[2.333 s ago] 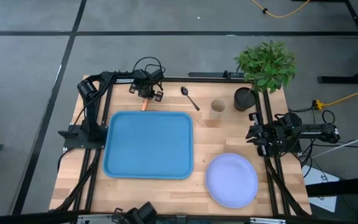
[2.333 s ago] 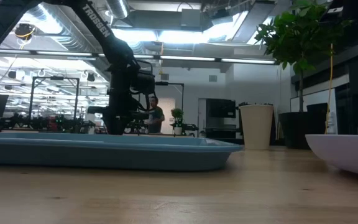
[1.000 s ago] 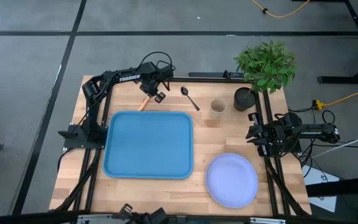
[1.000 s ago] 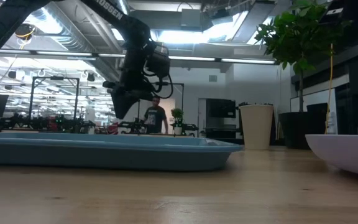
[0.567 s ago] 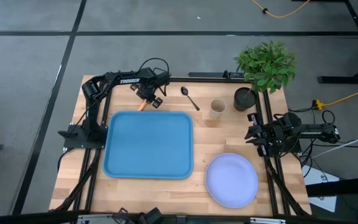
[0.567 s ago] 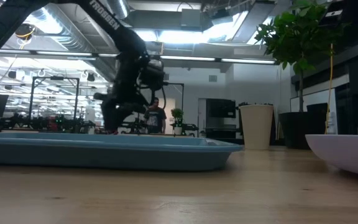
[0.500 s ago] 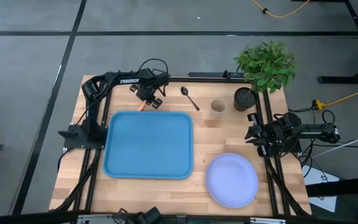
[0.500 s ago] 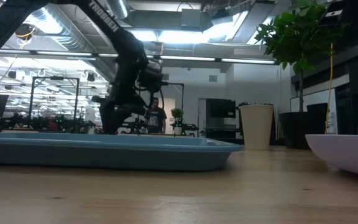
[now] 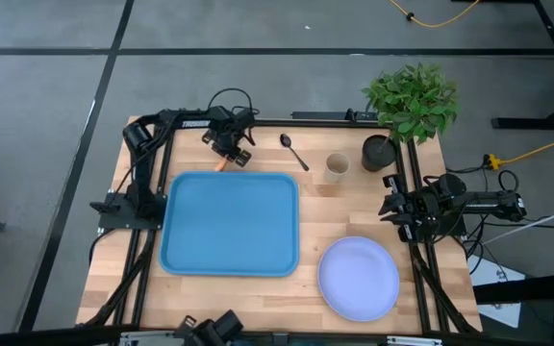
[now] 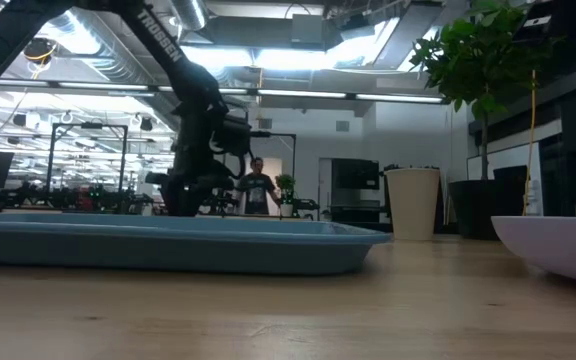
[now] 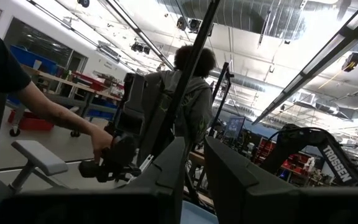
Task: Pick and place plate/cup/fork/spoon on tray
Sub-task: Put the orange fork on the blue tray, then put the light brown cup on the blue tray
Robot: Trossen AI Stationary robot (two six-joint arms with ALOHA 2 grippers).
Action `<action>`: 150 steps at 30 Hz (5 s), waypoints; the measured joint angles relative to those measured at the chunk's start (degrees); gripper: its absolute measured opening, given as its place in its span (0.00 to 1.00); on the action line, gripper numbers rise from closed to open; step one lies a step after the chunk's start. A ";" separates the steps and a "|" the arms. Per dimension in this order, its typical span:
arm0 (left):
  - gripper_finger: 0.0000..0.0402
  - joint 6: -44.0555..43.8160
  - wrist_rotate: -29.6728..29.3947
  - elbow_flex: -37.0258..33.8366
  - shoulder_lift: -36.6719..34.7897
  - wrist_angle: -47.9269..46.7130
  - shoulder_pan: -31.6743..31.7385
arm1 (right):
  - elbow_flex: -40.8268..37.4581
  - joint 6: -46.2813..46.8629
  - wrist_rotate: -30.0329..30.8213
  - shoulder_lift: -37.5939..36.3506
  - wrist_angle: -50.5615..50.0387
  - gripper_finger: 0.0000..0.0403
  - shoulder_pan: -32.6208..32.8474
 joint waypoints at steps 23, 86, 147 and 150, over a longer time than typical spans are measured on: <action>0.11 -0.82 -5.22 17.21 0.52 -27.78 -3.28 | 0.00 0.15 0.00 0.00 0.04 0.17 -0.02; 0.12 -96.49 4.21 -37.48 -35.34 -4.45 -63.54 | 0.00 15.38 0.00 -0.02 -0.09 0.17 0.00; 0.20 -35.14 -46.29 -24.03 -37.31 16.09 -40.28 | 3.05 0.75 10.78 14.47 30.50 0.17 1.35; 0.20 -34.43 -46.31 -24.06 -37.31 16.07 -39.04 | 8.71 -3.33 14.59 22.91 30.53 0.17 1.49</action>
